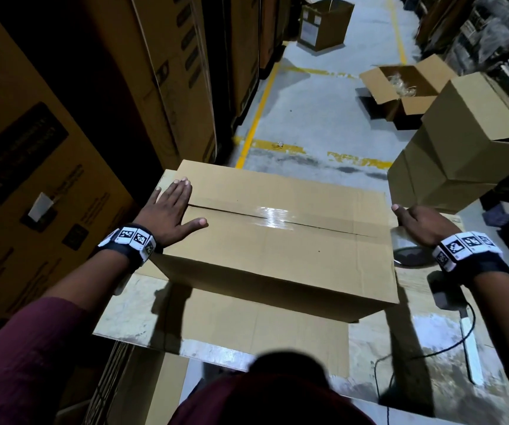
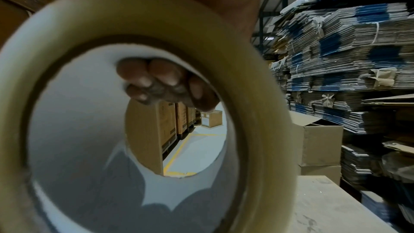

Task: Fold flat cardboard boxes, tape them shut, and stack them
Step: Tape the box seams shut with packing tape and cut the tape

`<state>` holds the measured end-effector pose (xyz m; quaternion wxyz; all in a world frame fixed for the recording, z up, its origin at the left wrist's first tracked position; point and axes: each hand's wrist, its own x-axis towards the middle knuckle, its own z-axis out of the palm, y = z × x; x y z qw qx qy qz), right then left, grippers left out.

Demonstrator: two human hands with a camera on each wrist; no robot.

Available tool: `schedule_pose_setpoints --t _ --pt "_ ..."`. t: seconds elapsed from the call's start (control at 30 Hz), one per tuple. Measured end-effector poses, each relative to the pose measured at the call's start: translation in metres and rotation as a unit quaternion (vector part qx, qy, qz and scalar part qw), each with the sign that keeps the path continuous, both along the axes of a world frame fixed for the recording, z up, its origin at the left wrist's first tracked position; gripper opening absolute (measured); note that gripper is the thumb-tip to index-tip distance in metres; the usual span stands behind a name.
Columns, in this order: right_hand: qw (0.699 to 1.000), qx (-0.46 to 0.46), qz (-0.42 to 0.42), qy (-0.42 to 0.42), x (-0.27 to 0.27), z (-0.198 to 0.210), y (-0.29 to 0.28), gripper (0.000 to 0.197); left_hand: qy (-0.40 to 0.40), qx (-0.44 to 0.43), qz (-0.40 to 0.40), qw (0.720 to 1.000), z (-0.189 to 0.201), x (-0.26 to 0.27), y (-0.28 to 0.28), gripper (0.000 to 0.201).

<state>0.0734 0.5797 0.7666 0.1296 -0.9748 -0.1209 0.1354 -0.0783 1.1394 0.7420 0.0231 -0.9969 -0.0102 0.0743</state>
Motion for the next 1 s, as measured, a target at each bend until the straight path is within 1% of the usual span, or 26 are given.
schedule_pose_setpoints --t 0.1,0.23,0.4,0.47,0.53,0.63,0.7,0.8,0.87,0.93,1.0 --pt "1.000 -0.017 0.012 0.016 0.004 0.006 -0.001 0.075 -0.005 -0.004 -0.004 1.000 -0.001 0.001 -0.001 0.107" --pt "1.000 -0.018 0.004 0.025 0.009 0.010 -0.004 0.071 -0.008 -0.007 -0.006 1.000 -0.003 0.002 -0.001 0.105" --pt "0.999 -0.029 -0.005 0.037 0.001 -0.004 0.003 0.063 -0.010 -0.001 -0.005 1.000 -0.006 0.003 0.001 0.103" --pt "0.999 -0.021 -0.024 0.022 -0.005 -0.008 0.006 0.058 -0.010 -0.001 -0.006 1.000 -0.006 0.003 0.000 0.103" --pt "1.000 -0.015 -0.024 0.010 -0.010 -0.012 0.009 0.054 -0.007 0.006 -0.006 1.000 -0.004 0.003 0.000 0.104" --pt "0.999 -0.017 -0.041 0.004 -0.014 -0.023 0.009 0.053 0.000 0.019 0.003 1.000 0.001 0.003 -0.008 0.106" --pt "0.998 -0.003 -0.069 -0.011 -0.017 -0.027 0.013 0.052 0.008 0.006 -0.007 1.000 0.004 0.001 -0.026 0.108" --pt "0.995 0.017 -0.086 -0.038 -0.024 -0.028 0.016 0.052 0.022 -0.034 -0.060 0.997 0.005 0.000 -0.072 0.110" --pt "0.993 0.028 -0.100 -0.051 -0.027 -0.029 0.016 0.057 0.027 -0.054 -0.086 0.994 0.004 0.002 -0.102 0.110" --pt "0.991 0.040 -0.107 -0.071 -0.028 -0.031 0.017 0.067 0.035 -0.063 -0.109 0.991 0.003 0.006 -0.127 0.111" --pt "0.988 0.049 -0.112 -0.093 -0.028 -0.035 0.017 0.066 0.040 -0.064 -0.135 0.988 0.004 0.008 -0.150 0.111"
